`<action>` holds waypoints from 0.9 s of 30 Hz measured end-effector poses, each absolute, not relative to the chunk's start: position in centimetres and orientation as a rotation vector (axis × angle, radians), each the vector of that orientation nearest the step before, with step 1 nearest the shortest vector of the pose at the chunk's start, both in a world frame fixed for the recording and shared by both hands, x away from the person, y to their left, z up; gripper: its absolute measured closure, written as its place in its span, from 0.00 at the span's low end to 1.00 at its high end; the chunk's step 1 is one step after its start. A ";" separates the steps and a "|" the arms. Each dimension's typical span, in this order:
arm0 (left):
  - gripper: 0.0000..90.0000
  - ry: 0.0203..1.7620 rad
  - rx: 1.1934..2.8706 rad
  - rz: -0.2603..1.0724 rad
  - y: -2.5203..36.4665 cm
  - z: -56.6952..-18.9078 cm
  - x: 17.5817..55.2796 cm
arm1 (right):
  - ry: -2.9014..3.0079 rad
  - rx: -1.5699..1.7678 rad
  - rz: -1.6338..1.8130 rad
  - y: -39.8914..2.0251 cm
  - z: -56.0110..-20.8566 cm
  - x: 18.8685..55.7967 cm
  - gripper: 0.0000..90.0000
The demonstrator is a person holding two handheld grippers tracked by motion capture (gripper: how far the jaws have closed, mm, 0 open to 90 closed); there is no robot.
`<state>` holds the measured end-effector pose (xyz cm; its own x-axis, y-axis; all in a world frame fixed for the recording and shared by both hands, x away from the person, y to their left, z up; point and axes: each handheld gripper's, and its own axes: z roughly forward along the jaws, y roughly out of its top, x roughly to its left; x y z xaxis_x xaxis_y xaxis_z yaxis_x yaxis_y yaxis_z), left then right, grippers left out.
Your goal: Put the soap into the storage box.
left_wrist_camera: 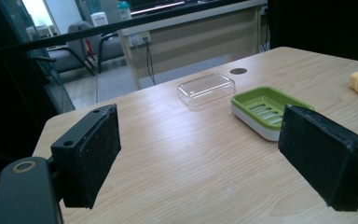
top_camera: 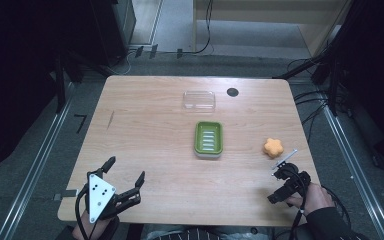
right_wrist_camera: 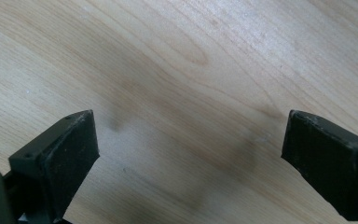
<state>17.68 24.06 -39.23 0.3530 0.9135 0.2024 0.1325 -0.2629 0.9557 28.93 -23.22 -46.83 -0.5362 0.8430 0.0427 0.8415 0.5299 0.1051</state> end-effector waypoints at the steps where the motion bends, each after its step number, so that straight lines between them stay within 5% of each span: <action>1: 0.14 0.948 1.659 1.023 24.1 -39.2 17.7 | 2.736 1.506 0.177 -23.2 -46.8 28.9 0.05; 27: 0.14 0.956 1.646 1.026 24.3 -39.2 17.5 | 2.672 1.469 0.212 -23.3 -45.6 30.7 0.04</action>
